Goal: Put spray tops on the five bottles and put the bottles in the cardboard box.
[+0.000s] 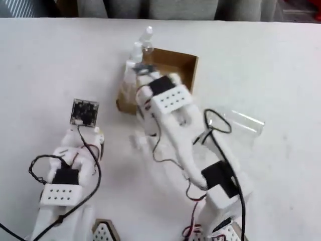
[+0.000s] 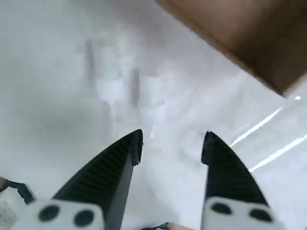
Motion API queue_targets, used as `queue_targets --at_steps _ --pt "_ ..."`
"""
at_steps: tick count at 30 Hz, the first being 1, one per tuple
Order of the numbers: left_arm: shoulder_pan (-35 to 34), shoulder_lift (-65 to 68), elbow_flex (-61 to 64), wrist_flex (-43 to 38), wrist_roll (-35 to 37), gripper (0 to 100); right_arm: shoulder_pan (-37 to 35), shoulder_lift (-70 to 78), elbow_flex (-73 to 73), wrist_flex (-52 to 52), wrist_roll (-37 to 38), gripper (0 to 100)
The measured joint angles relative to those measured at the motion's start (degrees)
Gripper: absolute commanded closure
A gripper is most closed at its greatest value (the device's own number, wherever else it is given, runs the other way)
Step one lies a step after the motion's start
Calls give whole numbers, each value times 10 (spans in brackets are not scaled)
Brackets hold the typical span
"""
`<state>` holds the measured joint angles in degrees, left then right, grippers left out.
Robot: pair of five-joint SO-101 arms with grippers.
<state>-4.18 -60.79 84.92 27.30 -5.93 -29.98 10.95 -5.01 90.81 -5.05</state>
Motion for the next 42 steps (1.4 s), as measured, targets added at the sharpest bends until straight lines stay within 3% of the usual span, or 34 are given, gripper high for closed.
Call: queue_targets --at_steps 8,15,24,29,36,42 --pt "2 0 0 0 0 946 139 -82 45 4 -1 840" --pt "4 0 0 0 0 946 203 -108 146 -109 -76 836" --pt "4 0 0 0 0 946 229 -36 157 -180 -147 829" --pt "4 0 0 0 0 946 229 33 132 -183 -155 750" --pt "4 0 0 0 0 945 229 118 75 -155 -151 879" --pt "4 0 0 0 0 945 231 130 51 -118 -94 886"
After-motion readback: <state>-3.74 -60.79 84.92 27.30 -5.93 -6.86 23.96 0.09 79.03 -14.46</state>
